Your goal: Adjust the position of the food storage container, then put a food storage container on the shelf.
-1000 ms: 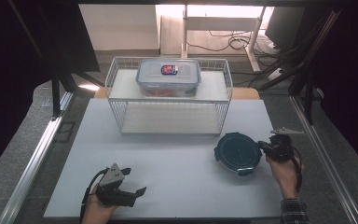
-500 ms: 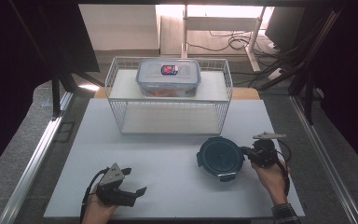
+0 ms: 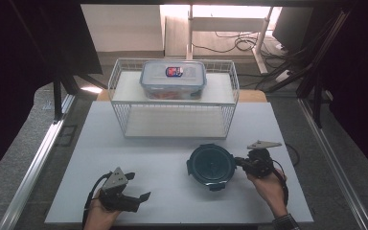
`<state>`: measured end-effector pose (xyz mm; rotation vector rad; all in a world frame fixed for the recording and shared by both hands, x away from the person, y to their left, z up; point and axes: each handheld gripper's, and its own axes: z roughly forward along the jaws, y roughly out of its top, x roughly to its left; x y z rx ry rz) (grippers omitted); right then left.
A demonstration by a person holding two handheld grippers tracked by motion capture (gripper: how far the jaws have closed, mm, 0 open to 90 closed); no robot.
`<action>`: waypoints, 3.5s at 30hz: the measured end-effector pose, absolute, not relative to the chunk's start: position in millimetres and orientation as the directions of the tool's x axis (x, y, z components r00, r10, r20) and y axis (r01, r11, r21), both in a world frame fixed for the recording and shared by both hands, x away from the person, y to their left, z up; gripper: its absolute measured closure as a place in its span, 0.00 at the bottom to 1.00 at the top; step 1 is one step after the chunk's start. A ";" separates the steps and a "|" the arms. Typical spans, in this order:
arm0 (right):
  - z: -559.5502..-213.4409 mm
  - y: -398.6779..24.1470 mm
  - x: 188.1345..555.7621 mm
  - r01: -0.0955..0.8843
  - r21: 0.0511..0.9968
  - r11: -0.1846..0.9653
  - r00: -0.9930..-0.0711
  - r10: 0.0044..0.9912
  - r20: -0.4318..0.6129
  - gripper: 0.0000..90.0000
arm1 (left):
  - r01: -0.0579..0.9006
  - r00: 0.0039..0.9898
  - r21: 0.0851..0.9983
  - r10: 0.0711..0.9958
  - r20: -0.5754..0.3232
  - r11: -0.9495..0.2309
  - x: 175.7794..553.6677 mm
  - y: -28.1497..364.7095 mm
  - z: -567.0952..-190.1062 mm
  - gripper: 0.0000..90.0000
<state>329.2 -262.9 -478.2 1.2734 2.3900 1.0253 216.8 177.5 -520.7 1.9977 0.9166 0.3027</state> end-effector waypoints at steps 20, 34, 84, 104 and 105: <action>-481.3 -206.8 308.7 0.586 0.689 0.427 -0.714 0.673 0.190 1.00 | 0.518 0.682 0.799 0.712 -0.169 -0.307 219.9 183.2 -521.9 0.10; -483.6 -183.6 301.0 0.544 0.698 0.465 -0.758 0.629 0.172 1.00 | 0.560 0.673 0.776 0.705 -0.222 -0.291 221.6 188.0 -521.1 0.10; -490.9 -206.4 259.9 0.421 0.783 0.458 -0.785 0.616 0.062 0.00 | 0.527 0.688 0.789 0.704 -0.177 -0.317 219.9 189.4 -527.2 0.04; -471.6 -182.5 286.1 0.533 0.714 0.454 -0.782 0.587 0.210 0.06 | 0.593 0.701 0.777 0.610 -0.369 -0.211 265.7 173.8 -497.1 0.04; -471.9 -182.1 288.9 0.541 0.707 0.455 -0.782 0.581 0.226 0.07 | 0.597 0.707 0.771 0.600 -0.374 -0.222 270.3 170.1 -496.1 0.05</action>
